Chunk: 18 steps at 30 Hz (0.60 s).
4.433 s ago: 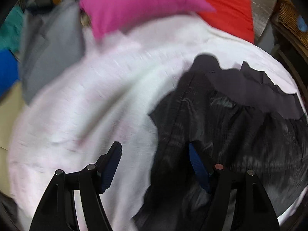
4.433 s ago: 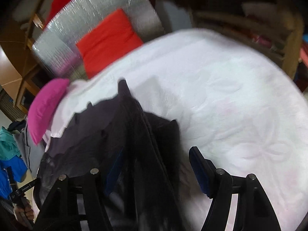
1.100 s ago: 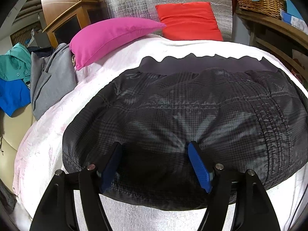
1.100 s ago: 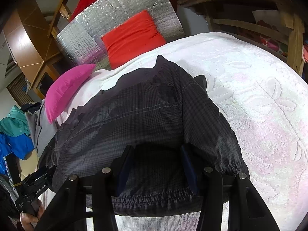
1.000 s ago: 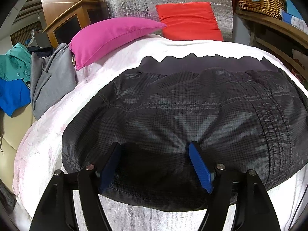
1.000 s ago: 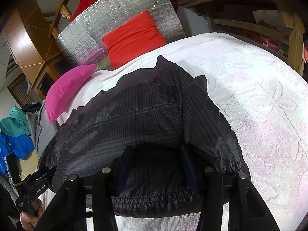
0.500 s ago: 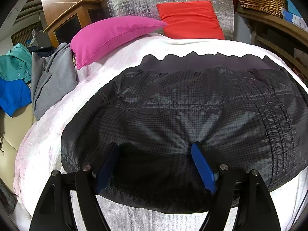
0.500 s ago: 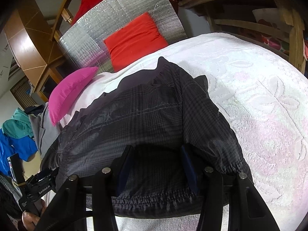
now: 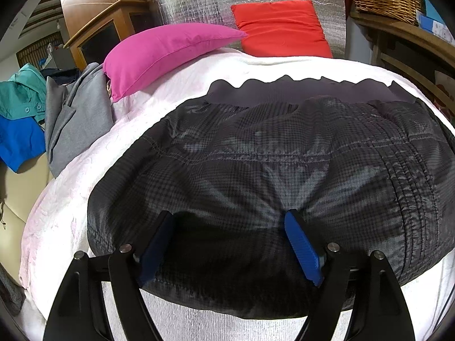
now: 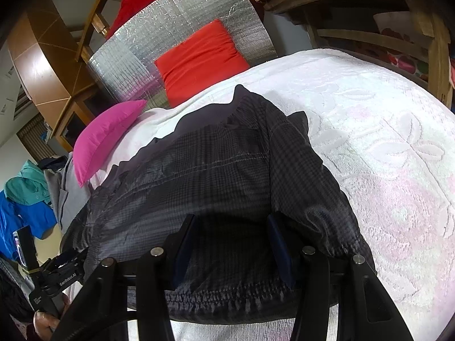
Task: Fold large clothes
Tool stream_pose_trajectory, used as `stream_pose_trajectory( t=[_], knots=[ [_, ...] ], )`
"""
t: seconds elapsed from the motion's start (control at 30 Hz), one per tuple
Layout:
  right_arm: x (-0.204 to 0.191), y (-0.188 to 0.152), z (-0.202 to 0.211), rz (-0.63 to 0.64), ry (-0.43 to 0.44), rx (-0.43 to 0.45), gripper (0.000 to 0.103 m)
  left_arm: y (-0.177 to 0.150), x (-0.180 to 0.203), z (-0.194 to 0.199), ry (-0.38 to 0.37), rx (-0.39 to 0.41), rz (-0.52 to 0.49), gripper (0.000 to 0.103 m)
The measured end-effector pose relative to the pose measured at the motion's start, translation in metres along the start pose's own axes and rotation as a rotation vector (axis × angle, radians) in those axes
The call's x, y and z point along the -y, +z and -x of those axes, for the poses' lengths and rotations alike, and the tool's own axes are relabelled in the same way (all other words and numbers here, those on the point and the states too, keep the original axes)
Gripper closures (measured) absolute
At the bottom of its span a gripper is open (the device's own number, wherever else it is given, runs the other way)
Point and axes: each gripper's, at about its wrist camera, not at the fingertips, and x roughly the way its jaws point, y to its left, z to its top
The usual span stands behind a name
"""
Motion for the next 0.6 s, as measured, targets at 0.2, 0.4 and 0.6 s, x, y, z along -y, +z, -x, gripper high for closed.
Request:
stream_pose_trajectory(
  t=[0.2, 0.4, 0.6],
  knots=[
    [0.0, 0.008, 0.008, -0.033, 0.006, -0.026, 0.048, 0.002, -0.002, 0.001, -0.006, -0.013, -0.003, 0.022],
    [0.003, 0.029, 0.043, -0.034, -0.024, 0.092, 0.04, 0.01, -0.024, 0.017, 0.062, 0.035, 0.0, 0.022],
    [0.04, 0.034, 0.039, -0.121, -0.107, 0.039, 0.03, 0.017, -0.09, 0.019, 0.175, 0.043, 0.052, 0.022]
  ],
)
